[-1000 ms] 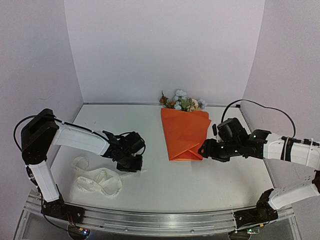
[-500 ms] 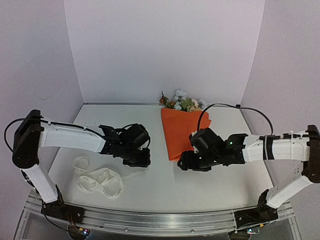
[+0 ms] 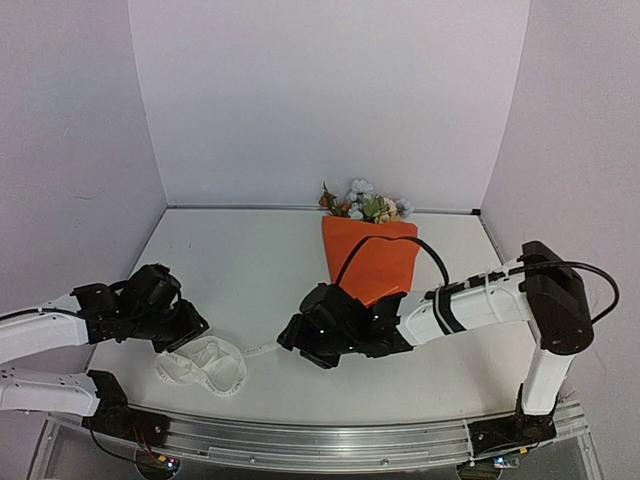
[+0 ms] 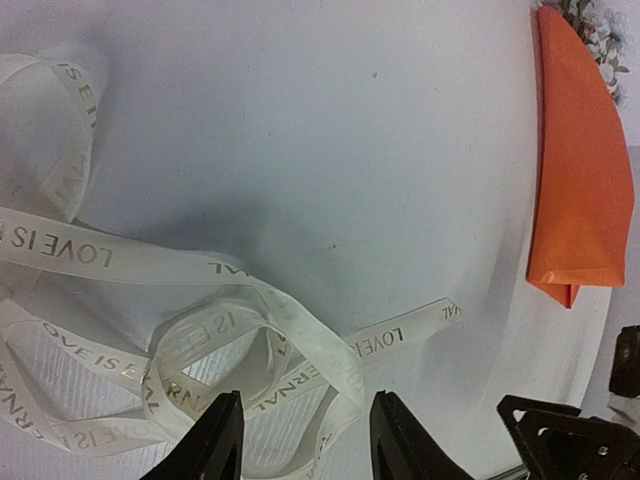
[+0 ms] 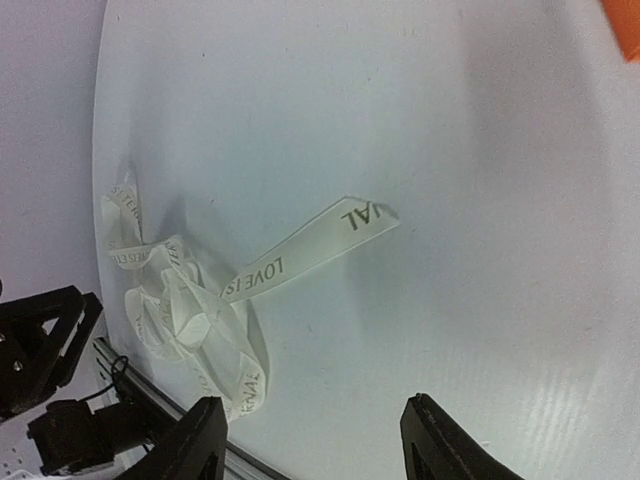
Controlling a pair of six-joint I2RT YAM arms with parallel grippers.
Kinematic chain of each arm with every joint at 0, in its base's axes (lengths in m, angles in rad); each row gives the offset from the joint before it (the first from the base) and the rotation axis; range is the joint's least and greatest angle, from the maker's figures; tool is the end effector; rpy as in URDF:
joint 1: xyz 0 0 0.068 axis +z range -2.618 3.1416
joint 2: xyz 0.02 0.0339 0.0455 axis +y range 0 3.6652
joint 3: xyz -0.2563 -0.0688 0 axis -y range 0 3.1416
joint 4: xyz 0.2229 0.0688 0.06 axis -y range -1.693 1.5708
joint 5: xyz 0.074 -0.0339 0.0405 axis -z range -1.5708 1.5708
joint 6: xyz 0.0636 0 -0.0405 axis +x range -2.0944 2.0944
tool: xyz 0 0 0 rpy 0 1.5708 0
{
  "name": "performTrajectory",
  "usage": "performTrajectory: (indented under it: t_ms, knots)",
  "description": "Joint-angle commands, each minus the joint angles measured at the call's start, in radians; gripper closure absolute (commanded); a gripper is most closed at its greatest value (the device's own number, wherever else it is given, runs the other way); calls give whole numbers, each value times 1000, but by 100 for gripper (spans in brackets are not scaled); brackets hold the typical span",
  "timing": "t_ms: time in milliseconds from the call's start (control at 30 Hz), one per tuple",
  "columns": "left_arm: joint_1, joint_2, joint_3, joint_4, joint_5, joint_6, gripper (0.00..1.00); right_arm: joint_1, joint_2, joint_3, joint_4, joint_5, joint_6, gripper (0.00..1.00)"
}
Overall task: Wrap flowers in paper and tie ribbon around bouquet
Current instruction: Move the ribbon to the corner of the board, then pick up the ribbon at the center of the board.
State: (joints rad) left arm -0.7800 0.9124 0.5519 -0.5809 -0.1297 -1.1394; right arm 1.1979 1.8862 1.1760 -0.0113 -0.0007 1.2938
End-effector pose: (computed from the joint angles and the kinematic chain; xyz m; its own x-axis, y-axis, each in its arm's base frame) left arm 0.1292 -0.1162 0.1829 -0.8246 -0.4513 -0.3411 -0.2531 0.8336 -0.4910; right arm 0.1497 0.3827 0.1664 -0.9618 0.1817 -0.2049 -0.0233 0.6912 0.7223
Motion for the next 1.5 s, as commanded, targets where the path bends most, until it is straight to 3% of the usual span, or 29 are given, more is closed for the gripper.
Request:
performTrajectory:
  t_ms: [0,233,633,867,1067,1467]
  knots:
    - [20,-118,-7,-84,-68,-54,52,27,104,126,123,-3,226,40]
    - [25,-246,30,-198,-135,-27,51,54,284,257,149,-1,426,44]
    - [25,-380,56,-276,-162,-55,51,52,430,295,208,62,608,51]
    - [25,-430,-16,-288,-170,-200,50,52,470,267,245,62,671,70]
    - [25,-425,-109,-337,-278,-370,47,39,416,199,261,97,609,99]
    - [29,-250,-166,-275,-347,-432,48,22,245,142,235,132,310,100]
